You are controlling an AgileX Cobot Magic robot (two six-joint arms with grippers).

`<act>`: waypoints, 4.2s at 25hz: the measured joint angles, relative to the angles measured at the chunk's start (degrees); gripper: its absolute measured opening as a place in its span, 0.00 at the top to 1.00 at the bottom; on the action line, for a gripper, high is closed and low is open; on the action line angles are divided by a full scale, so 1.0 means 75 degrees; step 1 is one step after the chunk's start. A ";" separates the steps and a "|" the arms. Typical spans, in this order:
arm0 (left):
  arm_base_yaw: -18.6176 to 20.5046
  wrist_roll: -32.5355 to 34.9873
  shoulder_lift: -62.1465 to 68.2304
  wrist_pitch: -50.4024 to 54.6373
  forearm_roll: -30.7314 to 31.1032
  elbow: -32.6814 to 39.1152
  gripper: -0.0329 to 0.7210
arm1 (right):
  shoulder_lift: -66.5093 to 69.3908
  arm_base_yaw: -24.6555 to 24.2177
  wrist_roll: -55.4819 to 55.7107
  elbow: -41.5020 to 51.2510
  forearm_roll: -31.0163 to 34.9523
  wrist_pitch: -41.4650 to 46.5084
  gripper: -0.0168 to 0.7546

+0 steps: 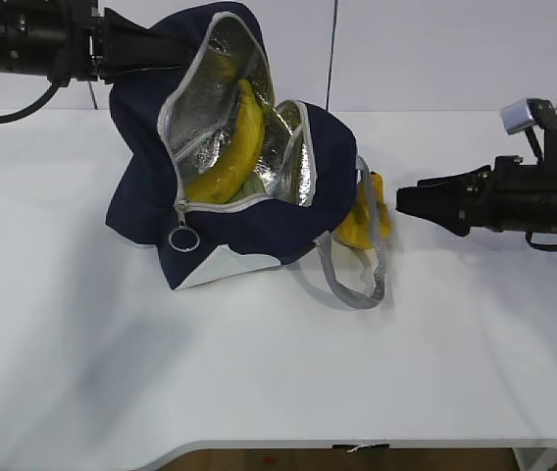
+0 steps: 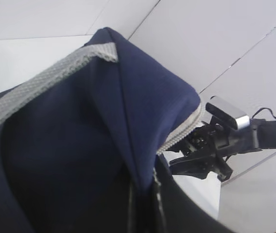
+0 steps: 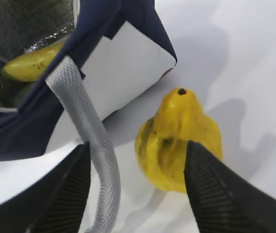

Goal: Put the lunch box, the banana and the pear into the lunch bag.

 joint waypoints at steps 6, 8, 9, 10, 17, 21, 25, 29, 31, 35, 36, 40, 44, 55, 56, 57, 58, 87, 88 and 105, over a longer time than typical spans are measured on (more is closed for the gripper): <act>0.0000 0.0023 0.0000 0.0000 0.0000 0.0000 0.96 | 0.0281 0.0091 -0.0340 -0.0125 0.0104 0.0012 0.34; 0.0000 0.0053 0.0000 0.0000 0.0000 0.0000 0.96 | 0.0381 0.0098 -0.0356 -0.0261 0.0138 0.0029 0.34; 0.0000 0.0073 0.0000 0.0000 -0.0014 0.0000 0.96 | 0.0441 0.0098 -0.0356 -0.0330 0.0138 0.0029 0.34; 0.0000 0.0071 0.0000 0.0000 -0.0014 0.0000 0.96 | 0.0500 0.0098 -0.0356 -0.0398 0.0138 0.0029 0.34; 0.0000 0.0146 0.0000 0.0005 -0.0014 0.0000 0.96 | 0.0754 0.0098 -0.0403 -0.0692 0.0138 0.0047 0.34; 0.0000 0.0172 0.0000 0.0005 -0.0014 0.0000 0.96 | 0.0892 0.0194 -0.0417 -0.0875 0.0138 0.0047 0.34; 0.0000 0.0191 0.0000 0.0005 -0.0014 0.0000 0.96 | 0.1146 0.0468 -0.0417 -0.1167 0.0138 0.0047 0.34; 0.0000 0.0191 0.0000 0.0005 -0.0014 0.0000 0.96 | 0.1341 0.0620 -0.0423 -0.1451 0.0138 0.0017 0.34; 0.0000 0.0191 0.0000 0.0005 -0.0014 0.0000 0.96 | 0.1392 0.0642 -0.0435 -0.1603 0.0138 -0.0035 0.34; 0.0000 0.0208 0.0000 0.0005 -0.0014 0.0000 0.96 | 0.1428 0.0649 -0.0435 -0.1812 0.0138 -0.0239 0.34; 0.0000 0.0208 0.0000 0.0005 -0.0014 0.0000 0.96 | 0.1428 0.0660 -0.0435 -0.1850 0.0138 -0.0278 0.34; 0.0000 0.0213 0.0000 0.0005 -0.0014 0.0000 0.96 | 0.1433 0.0720 -0.0435 -0.1898 0.0138 -0.0448 0.34; 0.0000 0.0213 0.0000 0.0005 -0.0014 0.0000 0.96 | 0.1481 0.0821 -0.0435 -0.1898 0.0138 -0.0448 0.34; 0.0000 0.0225 0.0000 0.0005 -0.0003 0.0000 0.96 | 0.1934 0.0882 -0.0331 -0.2055 0.0332 -0.0398 0.36; 0.0000 0.0225 0.0000 0.0005 -0.0003 0.0000 0.96 | 0.1934 0.0882 -0.0331 -0.2055 0.0344 -0.0380 0.39; 0.0000 0.0225 0.0000 0.0005 0.0002 0.0000 0.96 | 0.1937 0.0882 -0.0320 -0.2055 0.0344 -0.0368 0.42; 0.0000 0.0225 0.0000 0.0005 0.0002 0.0000 0.96 | 0.1937 0.0882 -0.0320 -0.2055 0.0349 -0.0346 0.44; 0.0000 0.0225 0.0000 0.0005 0.0015 0.0000 0.96 | 0.0932 0.0882 -0.0030 -0.2055 0.0051 -0.1872 0.58; 0.0000 0.0225 0.0000 0.0005 0.0015 0.0000 0.96 | 0.0843 0.0882 -0.0012 -0.2055 0.0040 -0.1945 0.58; 0.0000 0.0242 0.0000 0.0005 0.0015 0.0000 0.96 | -0.0839 0.0882 0.0789 -0.2013 0.0037 -0.2291 0.59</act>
